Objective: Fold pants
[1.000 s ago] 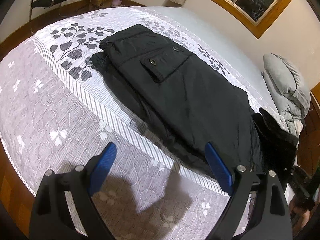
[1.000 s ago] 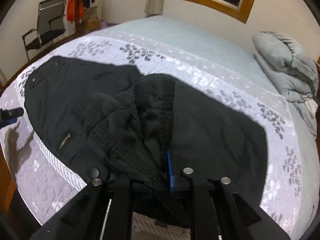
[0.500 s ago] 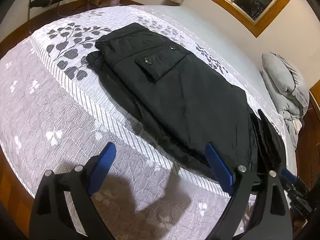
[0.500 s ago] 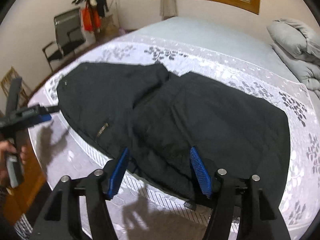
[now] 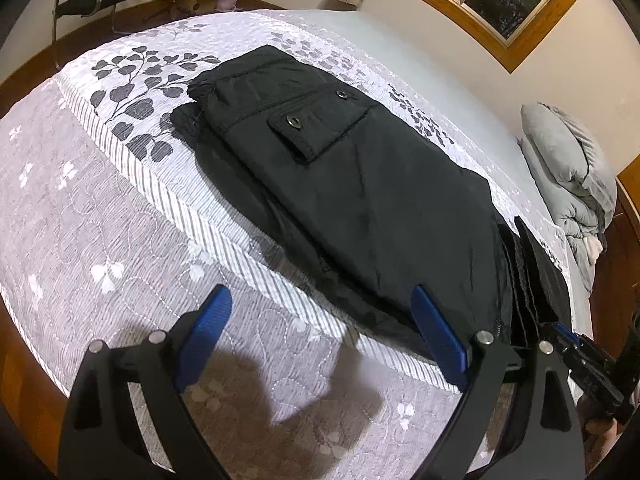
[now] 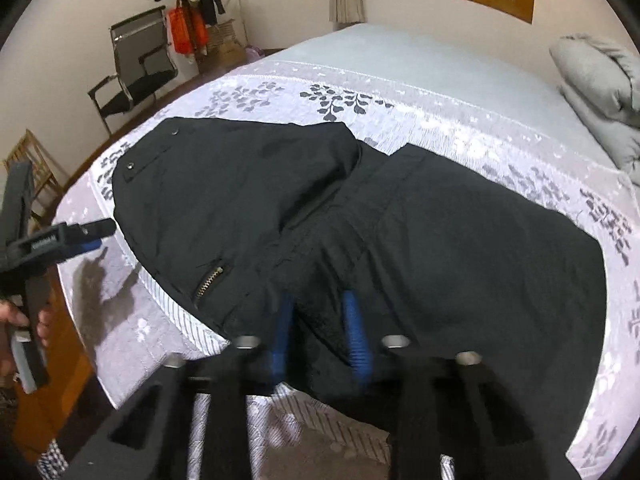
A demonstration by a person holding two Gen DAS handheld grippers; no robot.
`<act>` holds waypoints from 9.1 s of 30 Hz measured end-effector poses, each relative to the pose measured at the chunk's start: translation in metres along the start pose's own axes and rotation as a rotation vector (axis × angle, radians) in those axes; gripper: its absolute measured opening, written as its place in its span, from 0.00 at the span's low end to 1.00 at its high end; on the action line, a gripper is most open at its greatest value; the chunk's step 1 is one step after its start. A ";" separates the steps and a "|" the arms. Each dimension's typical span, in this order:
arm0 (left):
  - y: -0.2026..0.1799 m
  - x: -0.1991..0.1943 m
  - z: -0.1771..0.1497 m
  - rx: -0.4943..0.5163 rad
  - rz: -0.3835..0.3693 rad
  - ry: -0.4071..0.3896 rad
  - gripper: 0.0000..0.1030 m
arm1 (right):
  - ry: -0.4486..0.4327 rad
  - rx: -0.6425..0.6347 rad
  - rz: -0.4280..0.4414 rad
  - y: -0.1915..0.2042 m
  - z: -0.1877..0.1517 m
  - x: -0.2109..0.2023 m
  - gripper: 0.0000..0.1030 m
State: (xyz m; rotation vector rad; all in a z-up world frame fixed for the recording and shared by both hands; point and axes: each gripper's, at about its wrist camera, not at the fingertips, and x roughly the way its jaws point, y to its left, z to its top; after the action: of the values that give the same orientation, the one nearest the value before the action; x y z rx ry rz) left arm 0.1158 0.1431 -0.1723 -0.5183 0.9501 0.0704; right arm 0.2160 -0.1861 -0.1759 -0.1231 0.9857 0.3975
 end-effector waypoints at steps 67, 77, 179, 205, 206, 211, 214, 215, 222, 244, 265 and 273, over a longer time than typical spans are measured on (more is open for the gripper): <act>0.053 0.070 0.078 -0.543 -0.291 0.105 0.63 | -0.109 0.437 0.069 -0.160 -0.070 -0.064 0.62; 0.050 0.076 0.079 -0.554 -0.285 0.103 0.18 | -0.091 0.428 0.063 -0.159 -0.073 -0.056 0.65; -0.246 0.045 -0.017 0.688 -0.377 0.131 0.74 | -0.084 0.512 0.079 -0.191 -0.093 -0.054 0.70; -0.160 0.075 0.006 0.400 -0.157 0.192 0.90 | -0.031 0.588 0.408 -0.173 0.003 -0.006 0.83; -0.160 0.075 0.005 0.401 -0.156 0.195 0.90 | -0.025 0.602 0.417 -0.173 0.003 -0.001 0.83; -0.158 0.078 0.006 0.394 -0.165 0.209 0.91 | -0.013 0.617 0.434 -0.171 0.007 0.013 0.80; -0.157 0.078 0.006 0.400 -0.164 0.213 0.92 | -0.005 0.605 0.421 -0.168 0.011 0.019 0.63; -0.157 0.078 0.007 0.400 -0.164 0.214 0.92 | 0.001 0.606 0.417 -0.167 0.013 0.022 0.63; -0.157 0.082 0.007 0.392 -0.165 0.226 0.94 | 0.000 0.600 0.400 -0.165 0.017 0.029 0.52; -0.163 0.082 0.011 0.377 -0.159 0.252 0.94 | -0.146 0.449 0.402 -0.129 0.044 -0.033 0.23; -0.211 0.048 0.018 0.457 -0.212 0.198 0.94 | -0.281 0.445 0.334 -0.167 0.023 -0.138 0.23; -0.240 0.049 0.011 0.513 -0.215 0.203 0.94 | -0.265 0.506 0.283 -0.189 -0.007 -0.143 0.23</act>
State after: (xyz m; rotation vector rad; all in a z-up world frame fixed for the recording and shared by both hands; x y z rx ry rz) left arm 0.2202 -0.0703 -0.1115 -0.1499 1.0579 -0.4179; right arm 0.2130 -0.4012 -0.0755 0.5199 0.8148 0.3993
